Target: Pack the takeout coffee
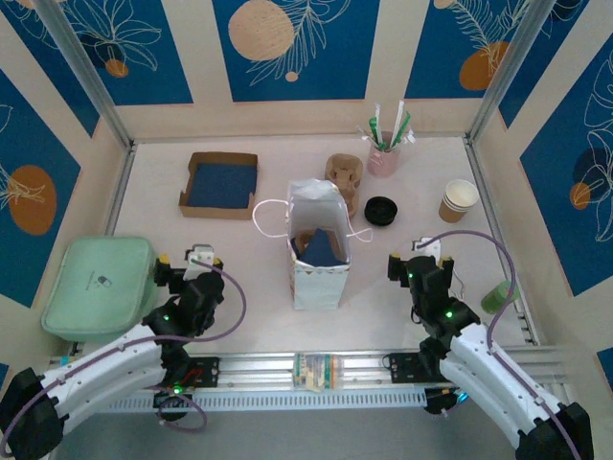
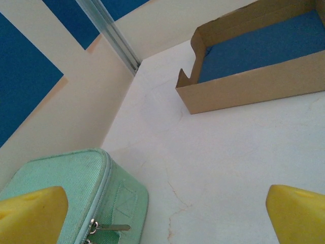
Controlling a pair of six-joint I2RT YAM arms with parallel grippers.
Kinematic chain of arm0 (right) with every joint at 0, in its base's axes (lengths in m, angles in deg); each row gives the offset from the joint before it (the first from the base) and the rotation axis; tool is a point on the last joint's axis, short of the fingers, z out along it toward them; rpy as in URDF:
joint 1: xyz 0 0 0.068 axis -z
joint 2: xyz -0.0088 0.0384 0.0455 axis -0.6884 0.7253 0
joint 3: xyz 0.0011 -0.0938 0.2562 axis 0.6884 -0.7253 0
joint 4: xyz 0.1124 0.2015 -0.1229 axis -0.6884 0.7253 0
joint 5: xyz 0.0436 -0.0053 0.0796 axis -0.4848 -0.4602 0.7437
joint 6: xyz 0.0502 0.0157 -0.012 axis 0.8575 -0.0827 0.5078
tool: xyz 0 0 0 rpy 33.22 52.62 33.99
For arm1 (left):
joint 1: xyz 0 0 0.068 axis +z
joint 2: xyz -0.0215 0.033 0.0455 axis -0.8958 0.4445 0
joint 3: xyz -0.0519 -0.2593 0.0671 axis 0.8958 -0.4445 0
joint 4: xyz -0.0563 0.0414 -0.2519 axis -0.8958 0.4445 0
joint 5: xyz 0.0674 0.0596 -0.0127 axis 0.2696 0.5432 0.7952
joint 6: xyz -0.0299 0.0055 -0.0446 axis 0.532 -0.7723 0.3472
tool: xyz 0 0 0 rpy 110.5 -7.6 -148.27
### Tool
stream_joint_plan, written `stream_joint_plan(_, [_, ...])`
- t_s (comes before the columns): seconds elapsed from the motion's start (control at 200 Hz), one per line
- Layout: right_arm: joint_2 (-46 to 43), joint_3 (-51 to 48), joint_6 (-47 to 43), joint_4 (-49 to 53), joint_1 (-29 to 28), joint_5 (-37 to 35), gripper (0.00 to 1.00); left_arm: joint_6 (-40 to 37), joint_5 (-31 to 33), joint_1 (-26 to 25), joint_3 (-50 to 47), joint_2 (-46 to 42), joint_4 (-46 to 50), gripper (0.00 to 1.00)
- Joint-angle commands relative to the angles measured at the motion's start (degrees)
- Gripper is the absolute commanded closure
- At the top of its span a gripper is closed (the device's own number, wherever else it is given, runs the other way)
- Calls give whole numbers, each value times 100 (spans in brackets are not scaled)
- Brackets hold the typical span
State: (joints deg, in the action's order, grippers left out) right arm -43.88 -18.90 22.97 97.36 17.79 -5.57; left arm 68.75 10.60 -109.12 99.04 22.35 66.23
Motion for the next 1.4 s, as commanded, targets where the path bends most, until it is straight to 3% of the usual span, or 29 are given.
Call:
stream_joint_plan(0.0, [131,-31,-59,-447,40,-82,1,-75,62,117,-123,-120,-214,0])
stream_joint_plan(0.86, [925,-245,-535,-2240,451,173,1,-383,-234,480,-366,-87,-1224,0])
stream_joint_plan(1.391, [1222,-261,-531,-2684,707,473,1,-476,-506,802,-403,371,-1943,0])
